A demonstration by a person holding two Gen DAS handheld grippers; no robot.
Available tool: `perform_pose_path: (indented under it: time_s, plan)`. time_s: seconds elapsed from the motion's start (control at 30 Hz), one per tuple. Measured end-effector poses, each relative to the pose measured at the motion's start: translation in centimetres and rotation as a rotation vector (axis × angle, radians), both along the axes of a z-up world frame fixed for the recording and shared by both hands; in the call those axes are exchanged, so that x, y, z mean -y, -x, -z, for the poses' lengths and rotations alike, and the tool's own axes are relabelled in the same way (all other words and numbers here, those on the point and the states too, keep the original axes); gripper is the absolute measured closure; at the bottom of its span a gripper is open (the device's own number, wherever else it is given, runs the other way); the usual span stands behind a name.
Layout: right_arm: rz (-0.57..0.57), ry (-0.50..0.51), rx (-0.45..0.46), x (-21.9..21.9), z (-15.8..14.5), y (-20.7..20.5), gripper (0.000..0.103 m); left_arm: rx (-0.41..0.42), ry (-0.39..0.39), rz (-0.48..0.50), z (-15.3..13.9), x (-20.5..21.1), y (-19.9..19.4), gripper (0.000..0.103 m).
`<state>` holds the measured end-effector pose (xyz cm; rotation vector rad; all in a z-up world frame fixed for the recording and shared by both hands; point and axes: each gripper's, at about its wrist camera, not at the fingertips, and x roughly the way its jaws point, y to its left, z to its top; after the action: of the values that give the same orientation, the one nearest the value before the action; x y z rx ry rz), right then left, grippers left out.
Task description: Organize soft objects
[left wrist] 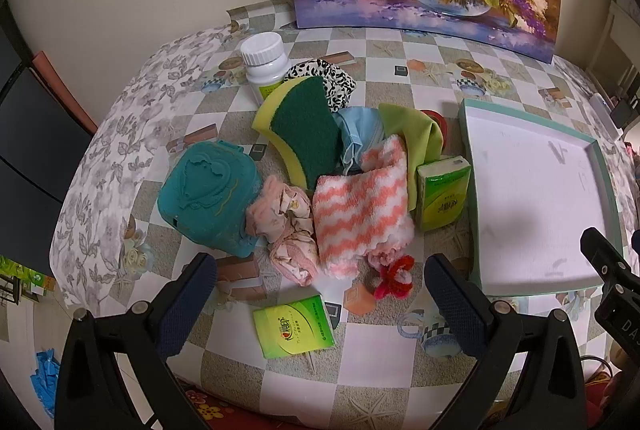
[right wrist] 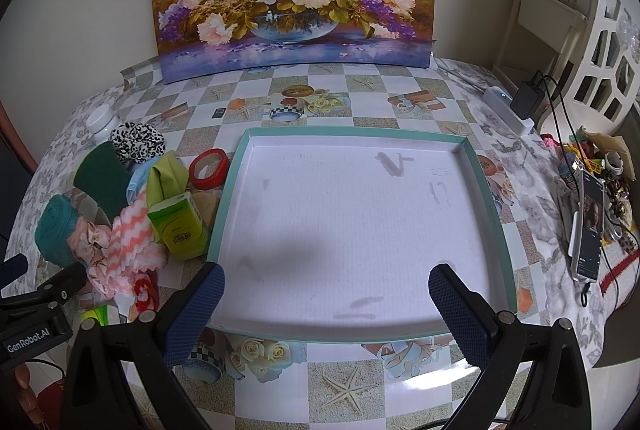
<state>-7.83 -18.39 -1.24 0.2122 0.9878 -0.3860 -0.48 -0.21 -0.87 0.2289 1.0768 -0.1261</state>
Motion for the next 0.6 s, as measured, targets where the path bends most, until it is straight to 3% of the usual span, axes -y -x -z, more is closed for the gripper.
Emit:
perform_pose_path:
  time_s: [0.6]
  plan:
    - [-0.009, -0.002, 0.000, -0.21, 0.09, -0.11, 0.000, -0.016, -0.002, 0.002, 0.15, 0.13, -0.05, 0.000]
